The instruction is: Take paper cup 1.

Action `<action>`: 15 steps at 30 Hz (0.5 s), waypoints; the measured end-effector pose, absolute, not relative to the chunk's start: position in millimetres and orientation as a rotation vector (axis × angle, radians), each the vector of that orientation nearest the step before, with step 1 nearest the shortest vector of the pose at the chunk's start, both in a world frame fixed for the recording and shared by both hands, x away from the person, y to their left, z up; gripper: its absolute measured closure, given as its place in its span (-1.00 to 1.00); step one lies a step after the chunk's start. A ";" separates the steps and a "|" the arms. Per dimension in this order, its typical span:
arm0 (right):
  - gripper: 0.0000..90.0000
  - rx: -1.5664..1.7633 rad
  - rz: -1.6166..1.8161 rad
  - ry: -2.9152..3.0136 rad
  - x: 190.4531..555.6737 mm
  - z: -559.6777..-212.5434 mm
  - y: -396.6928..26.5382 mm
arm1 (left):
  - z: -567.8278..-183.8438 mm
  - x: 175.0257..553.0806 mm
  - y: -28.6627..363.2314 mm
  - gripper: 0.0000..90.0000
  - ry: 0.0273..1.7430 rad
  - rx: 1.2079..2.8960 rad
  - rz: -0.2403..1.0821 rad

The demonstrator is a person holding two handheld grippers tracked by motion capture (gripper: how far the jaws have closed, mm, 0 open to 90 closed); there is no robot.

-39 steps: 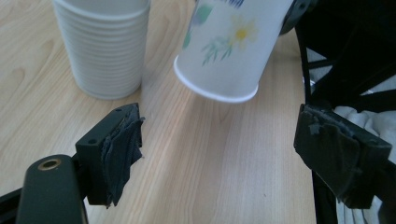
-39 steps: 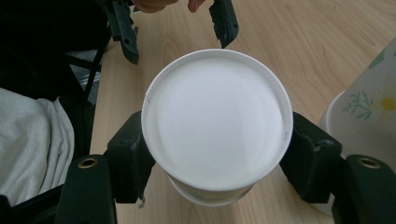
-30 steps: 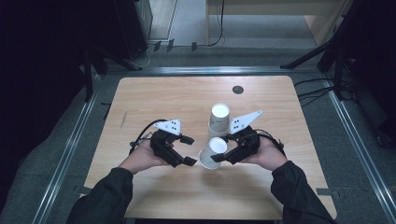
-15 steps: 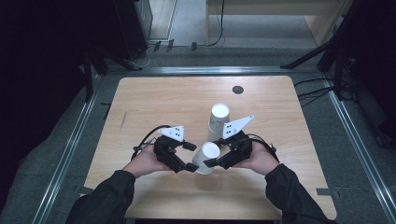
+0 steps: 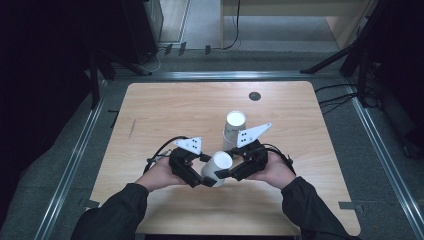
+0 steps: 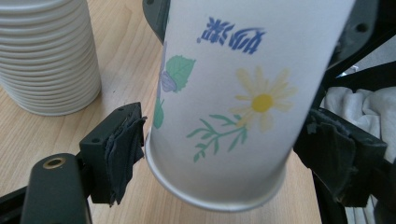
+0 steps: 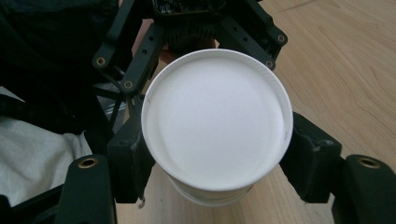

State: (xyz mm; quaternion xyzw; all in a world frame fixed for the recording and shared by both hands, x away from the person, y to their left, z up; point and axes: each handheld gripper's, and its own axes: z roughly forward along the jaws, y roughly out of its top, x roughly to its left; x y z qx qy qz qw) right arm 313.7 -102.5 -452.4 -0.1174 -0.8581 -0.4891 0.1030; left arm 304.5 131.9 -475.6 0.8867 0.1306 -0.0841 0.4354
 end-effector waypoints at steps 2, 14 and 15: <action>-0.26 -0.351 -1.448 -2.526 313.7 -451.9 -102.7 | -475.9 304.4 131.0 -0.62 0.323 2.210 -0.208; -0.25 -0.356 -1.457 -2.509 314.0 -451.5 -103.0 | -474.8 302.7 130.9 -0.47 0.293 2.205 -0.195; -0.26 -0.355 -1.458 -2.506 313.7 -451.2 -103.2 | -474.4 302.4 130.8 -0.46 0.290 2.205 -0.194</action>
